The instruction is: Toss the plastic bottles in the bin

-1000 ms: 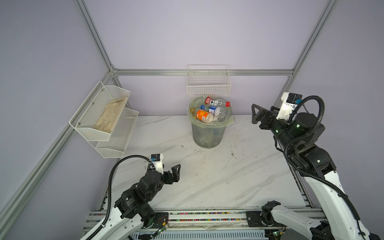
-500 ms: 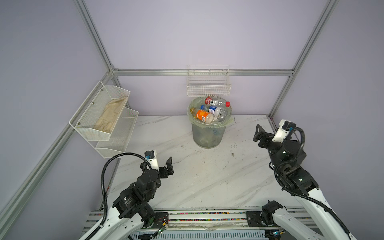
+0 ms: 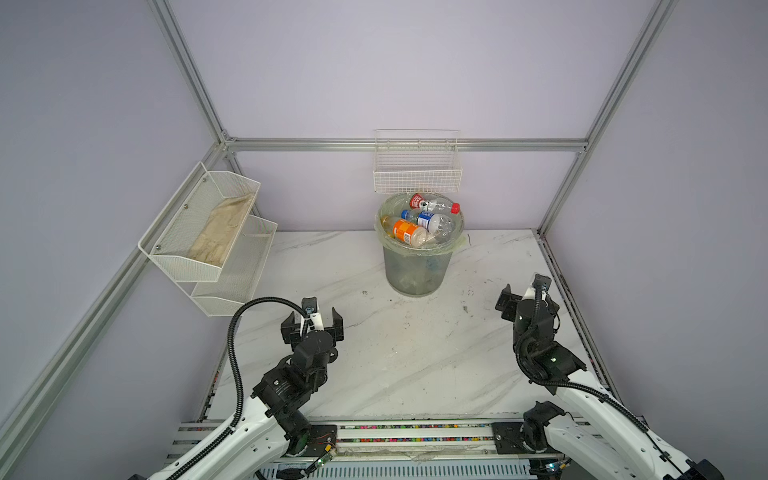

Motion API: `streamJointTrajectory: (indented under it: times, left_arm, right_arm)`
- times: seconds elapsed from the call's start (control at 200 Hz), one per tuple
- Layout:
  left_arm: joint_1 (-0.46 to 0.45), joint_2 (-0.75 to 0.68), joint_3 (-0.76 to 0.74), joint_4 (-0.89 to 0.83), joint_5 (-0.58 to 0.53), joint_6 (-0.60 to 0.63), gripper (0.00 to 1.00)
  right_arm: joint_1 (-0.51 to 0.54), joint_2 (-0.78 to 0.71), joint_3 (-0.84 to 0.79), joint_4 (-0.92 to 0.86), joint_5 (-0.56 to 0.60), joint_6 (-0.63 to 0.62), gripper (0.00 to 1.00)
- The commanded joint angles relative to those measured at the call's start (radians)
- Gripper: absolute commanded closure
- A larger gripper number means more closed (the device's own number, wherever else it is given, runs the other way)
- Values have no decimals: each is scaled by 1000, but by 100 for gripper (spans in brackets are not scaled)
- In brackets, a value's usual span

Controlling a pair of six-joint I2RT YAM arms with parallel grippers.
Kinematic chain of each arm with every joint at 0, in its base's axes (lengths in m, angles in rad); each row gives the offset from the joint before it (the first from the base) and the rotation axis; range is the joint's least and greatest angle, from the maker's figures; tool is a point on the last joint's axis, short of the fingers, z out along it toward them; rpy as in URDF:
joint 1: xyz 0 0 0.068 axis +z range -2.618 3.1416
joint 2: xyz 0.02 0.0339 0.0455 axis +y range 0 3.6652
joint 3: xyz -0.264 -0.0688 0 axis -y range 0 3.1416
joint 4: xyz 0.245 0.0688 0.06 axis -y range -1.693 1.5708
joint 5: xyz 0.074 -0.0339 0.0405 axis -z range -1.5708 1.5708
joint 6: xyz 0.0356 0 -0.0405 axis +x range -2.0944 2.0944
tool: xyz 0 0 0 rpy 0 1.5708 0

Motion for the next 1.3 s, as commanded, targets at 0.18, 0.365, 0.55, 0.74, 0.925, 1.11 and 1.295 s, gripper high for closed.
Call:
streamJointTrajectory:
  times: [0.18, 0.365, 0.55, 0.74, 0.925, 1.11, 1.295]
  left_arm:
    - [115, 78, -97, 140, -8, 40, 0]
    - [158, 172, -98, 212, -30, 72, 1]
    - [163, 296, -134, 233, -70, -10, 0]
    - [165, 331, -143, 258, -32, 3, 0]
    - [166, 366, -138, 311, -24, 42, 0]
    - [168, 379, -150, 375, -37, 76, 0]
    - [178, 339, -183, 430, -48, 101, 1]
  right_arm:
    - [4, -32, -100, 142, 46, 10, 9]
    - [4, 19, -148, 200, 58, 50, 9]
    - [3, 138, -210, 335, 78, 72, 8]
    - [2, 217, -175, 330, 60, 77, 3]
    - [1, 225, -190, 386, 137, 140, 3]
    - [-9, 214, -211, 442, 103, 105, 3]
    - [-23, 276, -190, 474, 113, 100, 3]
